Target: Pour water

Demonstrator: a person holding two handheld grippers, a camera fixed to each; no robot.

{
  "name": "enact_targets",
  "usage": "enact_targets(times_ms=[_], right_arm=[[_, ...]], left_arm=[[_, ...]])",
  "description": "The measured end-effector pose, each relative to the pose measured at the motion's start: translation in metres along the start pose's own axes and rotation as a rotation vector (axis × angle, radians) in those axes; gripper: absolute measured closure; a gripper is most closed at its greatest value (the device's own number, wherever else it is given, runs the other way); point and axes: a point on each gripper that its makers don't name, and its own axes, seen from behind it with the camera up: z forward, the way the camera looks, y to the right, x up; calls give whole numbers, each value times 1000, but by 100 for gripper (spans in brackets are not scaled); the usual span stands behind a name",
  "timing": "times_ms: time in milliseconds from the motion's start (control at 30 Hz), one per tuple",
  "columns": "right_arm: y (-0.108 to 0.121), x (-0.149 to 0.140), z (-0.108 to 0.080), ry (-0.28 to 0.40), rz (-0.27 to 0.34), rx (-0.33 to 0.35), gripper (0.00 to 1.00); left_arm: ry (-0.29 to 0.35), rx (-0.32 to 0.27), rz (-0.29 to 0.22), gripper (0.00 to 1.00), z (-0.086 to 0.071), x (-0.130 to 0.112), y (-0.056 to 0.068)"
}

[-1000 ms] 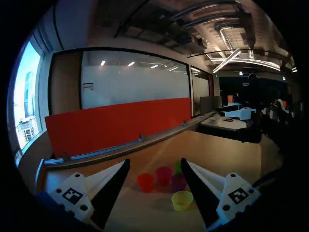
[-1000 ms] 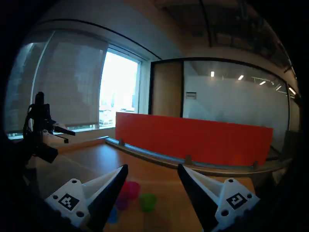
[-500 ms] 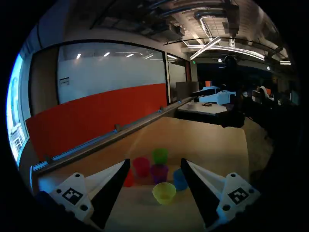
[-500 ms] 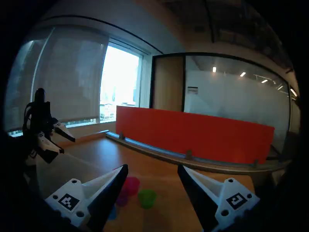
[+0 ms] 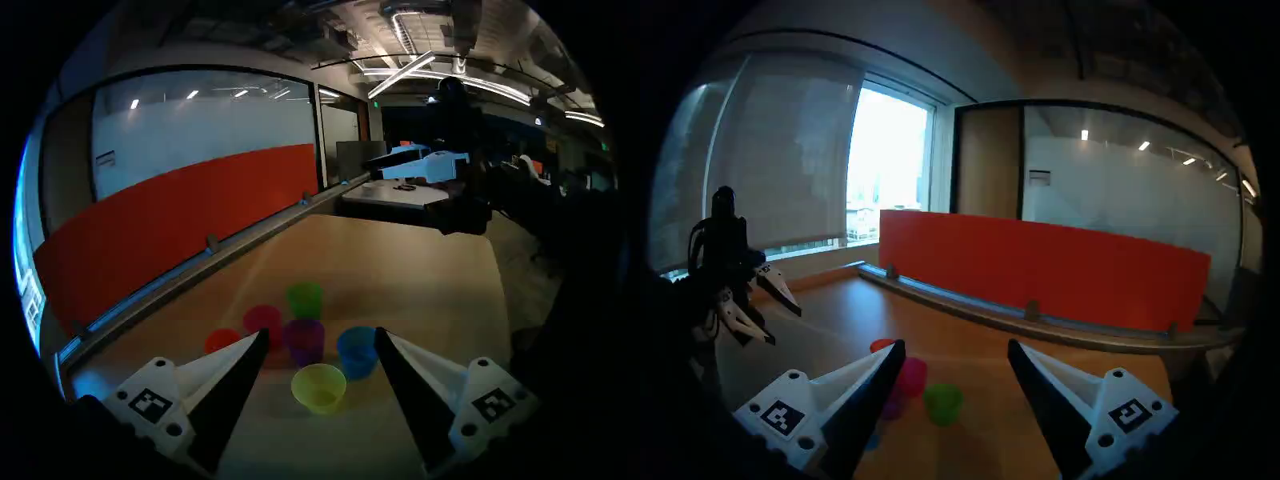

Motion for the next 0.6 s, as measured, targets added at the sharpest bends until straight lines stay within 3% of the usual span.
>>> enact_targets(times_ms=[367,600], right_arm=[[-1,-18,5,-60,-23,31,1],[-5,-24,7,-82,-38,54,1]], left_arm=[[-48,-85,16,3,26,-17,23],[-85,-118,28,3,38,-29,30]])
